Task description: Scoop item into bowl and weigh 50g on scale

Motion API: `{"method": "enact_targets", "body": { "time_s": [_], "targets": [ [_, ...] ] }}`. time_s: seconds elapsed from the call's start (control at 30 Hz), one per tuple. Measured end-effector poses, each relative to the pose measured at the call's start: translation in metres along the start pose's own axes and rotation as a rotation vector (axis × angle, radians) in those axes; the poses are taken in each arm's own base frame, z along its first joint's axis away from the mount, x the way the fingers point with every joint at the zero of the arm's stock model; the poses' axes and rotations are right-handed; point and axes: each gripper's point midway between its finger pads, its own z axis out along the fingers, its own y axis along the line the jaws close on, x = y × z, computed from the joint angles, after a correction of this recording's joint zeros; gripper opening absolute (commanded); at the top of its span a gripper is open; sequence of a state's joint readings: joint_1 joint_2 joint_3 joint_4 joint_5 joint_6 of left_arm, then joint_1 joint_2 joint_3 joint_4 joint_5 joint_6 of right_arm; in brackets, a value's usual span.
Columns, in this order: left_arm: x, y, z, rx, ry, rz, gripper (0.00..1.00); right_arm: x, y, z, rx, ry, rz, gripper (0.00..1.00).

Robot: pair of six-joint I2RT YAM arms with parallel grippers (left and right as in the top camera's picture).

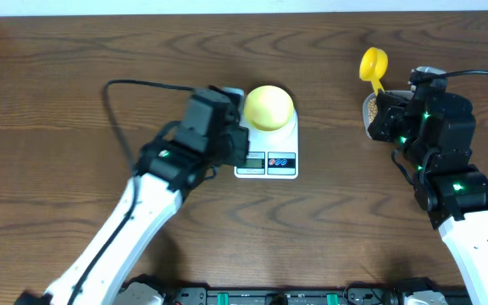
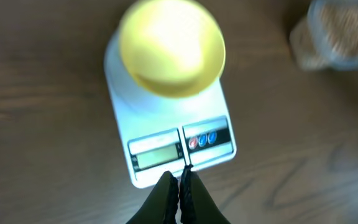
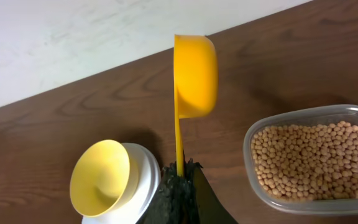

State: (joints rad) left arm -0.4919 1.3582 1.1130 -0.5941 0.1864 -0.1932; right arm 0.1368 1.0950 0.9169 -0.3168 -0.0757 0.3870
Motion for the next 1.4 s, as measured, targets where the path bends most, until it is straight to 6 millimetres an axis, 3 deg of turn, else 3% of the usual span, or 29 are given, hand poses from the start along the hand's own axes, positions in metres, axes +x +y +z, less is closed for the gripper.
{"method": "enact_targets", "body": {
  "time_s": [0.17, 0.37, 0.67, 1.0, 1.4],
  "targets": [
    [0.023, -0.012, 0.039, 0.009, 0.116, 0.124, 0.08, 0.000, 0.000, 0.000, 0.000, 0.000, 0.000, 0.01],
    [0.034, -0.031, 0.080, 0.043, 0.155, 0.237, 0.07, 0.000, 0.000, 0.000, 0.001, 0.001, 0.000, 0.01],
    [0.066, -0.021, 0.124, 0.024, 0.277, 0.265, 0.08, 0.004, -0.001, 0.000, 0.006, 0.014, 0.001, 0.01],
    [0.070, -0.017, 0.144, 0.010, 0.280, 0.280, 0.08, 0.004, -0.001, 0.000, 0.006, 0.014, 0.001, 0.01],
    [0.061, -0.013, 0.147, -0.027, 0.241, 0.290, 0.07, 0.004, -0.002, 0.000, 0.006, 0.015, 0.001, 0.01]
  ]
}}
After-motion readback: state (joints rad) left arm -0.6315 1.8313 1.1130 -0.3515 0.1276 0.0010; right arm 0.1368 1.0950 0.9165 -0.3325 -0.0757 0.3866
